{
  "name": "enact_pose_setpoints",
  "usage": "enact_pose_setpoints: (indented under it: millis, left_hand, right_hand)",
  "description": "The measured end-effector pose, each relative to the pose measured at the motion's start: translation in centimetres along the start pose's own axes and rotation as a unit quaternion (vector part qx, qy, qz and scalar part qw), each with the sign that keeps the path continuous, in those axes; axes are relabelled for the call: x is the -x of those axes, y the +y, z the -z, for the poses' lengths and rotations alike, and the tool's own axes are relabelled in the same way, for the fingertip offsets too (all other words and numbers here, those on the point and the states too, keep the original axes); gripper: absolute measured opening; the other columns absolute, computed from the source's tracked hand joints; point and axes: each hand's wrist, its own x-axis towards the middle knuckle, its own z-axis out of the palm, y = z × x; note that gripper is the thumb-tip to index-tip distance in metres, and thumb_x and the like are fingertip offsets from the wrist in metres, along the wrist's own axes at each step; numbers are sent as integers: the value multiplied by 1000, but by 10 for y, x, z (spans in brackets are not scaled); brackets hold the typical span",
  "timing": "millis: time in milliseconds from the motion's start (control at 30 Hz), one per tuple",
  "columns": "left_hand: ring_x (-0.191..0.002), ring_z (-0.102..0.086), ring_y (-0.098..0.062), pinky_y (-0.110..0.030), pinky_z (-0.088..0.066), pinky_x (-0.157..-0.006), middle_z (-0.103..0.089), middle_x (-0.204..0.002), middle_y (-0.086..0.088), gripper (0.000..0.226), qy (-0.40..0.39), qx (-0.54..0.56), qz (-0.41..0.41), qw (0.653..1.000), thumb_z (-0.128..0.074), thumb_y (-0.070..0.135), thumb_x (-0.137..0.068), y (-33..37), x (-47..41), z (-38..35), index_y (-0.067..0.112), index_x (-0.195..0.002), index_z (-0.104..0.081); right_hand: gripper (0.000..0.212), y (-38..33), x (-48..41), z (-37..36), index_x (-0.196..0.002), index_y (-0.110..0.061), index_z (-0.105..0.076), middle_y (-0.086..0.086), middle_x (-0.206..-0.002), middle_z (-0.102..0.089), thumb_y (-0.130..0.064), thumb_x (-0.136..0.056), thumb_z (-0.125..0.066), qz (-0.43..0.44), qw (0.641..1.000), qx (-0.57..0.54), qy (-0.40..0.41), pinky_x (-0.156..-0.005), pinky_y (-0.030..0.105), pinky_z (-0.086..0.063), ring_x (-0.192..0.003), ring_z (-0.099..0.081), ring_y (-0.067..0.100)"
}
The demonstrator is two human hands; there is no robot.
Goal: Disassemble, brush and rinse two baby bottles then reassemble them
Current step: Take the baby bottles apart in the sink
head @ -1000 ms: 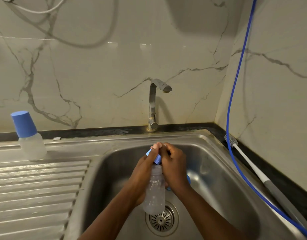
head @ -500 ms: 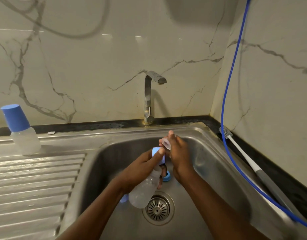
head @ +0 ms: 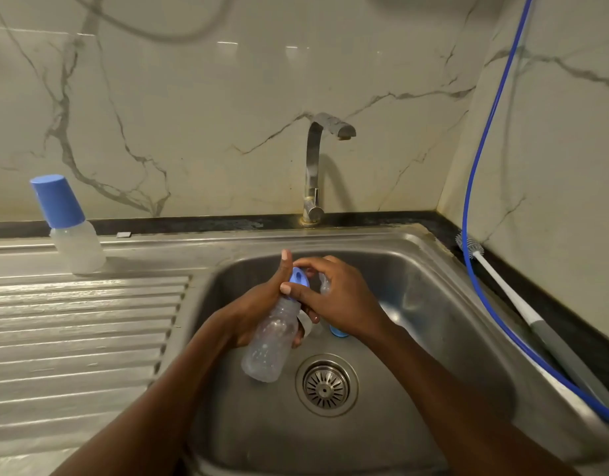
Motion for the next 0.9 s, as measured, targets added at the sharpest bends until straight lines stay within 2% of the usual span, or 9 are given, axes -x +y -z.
enact_pose_setpoints:
  millis: [100, 200, 300, 367, 400, 467, 567, 700, 900]
  left_hand:
    - [-62, -64, -24, -33, -58, -57, -70, -76, -14, 73, 10, -30, -5, 999, -22, 75, -83, -1, 1, 3, 20, -115, -57]
    - [-65, -68, -23, -33, -57, -58, -72, -86, -15, 78, 142, -38, -98, 984, -25, 74, -84, -4, -1, 17, 12, -109, -64]
    - [-68, -70, -23, -32, -57, -58, -71, -87, -13, 62, 345, -65, -226, 908, -34, 70, -90, -13, -7, 36, 16, -107, -62]
    - [-71, -68, -23, -38, -58, -64, -69, -82, -9, 53, 424, -94, -287, 854, -38, 68, -91, -18, -11, 42, 21, -96, -62]
    - [-72, -67, -23, -40, -58, -67, -67, -80, -7, 48, 440, -104, -298, 841, -40, 65, -92, -19, -13, 42, 22, -92, -61]
    - [-73, -66, -22, -42, -58, -71, -66, -78, -6, 36, 442, -117, -301, 837, -44, 55, -97, -18, -15, 37, 23, -88, -59]
    - [-73, -65, -22, -40, -57, -69, -65, -77, -6, 33, 431, -117, -306, 841, -47, 49, -98, -18, -18, 35, 20, -88, -60]
    - [-72, -63, -19, -28, -52, -66, -65, -75, -8, 41, 422, -122, -318, 840, -47, 48, -98, -21, -21, 36, 10, -89, -61]
    - [-70, -62, -11, -15, -48, -63, -65, -73, -4, 38, 417, -124, -320, 842, -49, 45, -98, -22, -22, 35, 10, -88, -62]
  right_hand:
    - [38, 4, 0, -1, -111, -24, -68, -10, -102, -68, -44, -80, -75, 22, 1000, -20, -9, -78, 8, -46, -95, -61, 1]
    - [33, 15, 1, 2, -103, -26, -70, -13, -97, -70, -38, -74, -81, -10, 999, -36, -9, -77, 11, -47, -92, -62, -1]
    - [37, 28, 13, -9, -103, -29, -67, -14, -91, -66, -36, -71, -84, -102, 985, 21, -137, -69, 14, -44, -82, -59, -5]
    - [37, 35, 23, -27, -104, -25, -67, -14, -87, -62, -35, -72, -84, -147, 952, 65, -262, -61, 10, -43, -72, -57, -6]
    - [37, 39, 28, -37, -105, -22, -66, -13, -87, -62, -34, -74, -83, -166, 934, 73, -307, -56, 8, -42, -70, -58, -4]
    - [38, 45, 32, -57, -105, -19, -64, -8, -91, -63, -34, -75, -82, -187, 911, 91, -357, -56, 13, -46, -74, -61, 3]
    - [37, 49, 33, -80, -103, -17, -65, -3, -99, -64, -33, -74, -82, -152, 890, 168, -395, -70, 25, -48, -87, -60, 10]
    - [34, 51, 33, -107, -90, -22, -59, -4, -91, -60, -34, -70, -83, -105, 903, 161, -385, -66, 25, -45, -84, -59, 13]
    - [32, 55, 34, -114, -88, -25, -55, -3, -95, -60, -33, -72, -81, -81, 914, 145, -371, -63, 21, -41, -81, -55, 9]
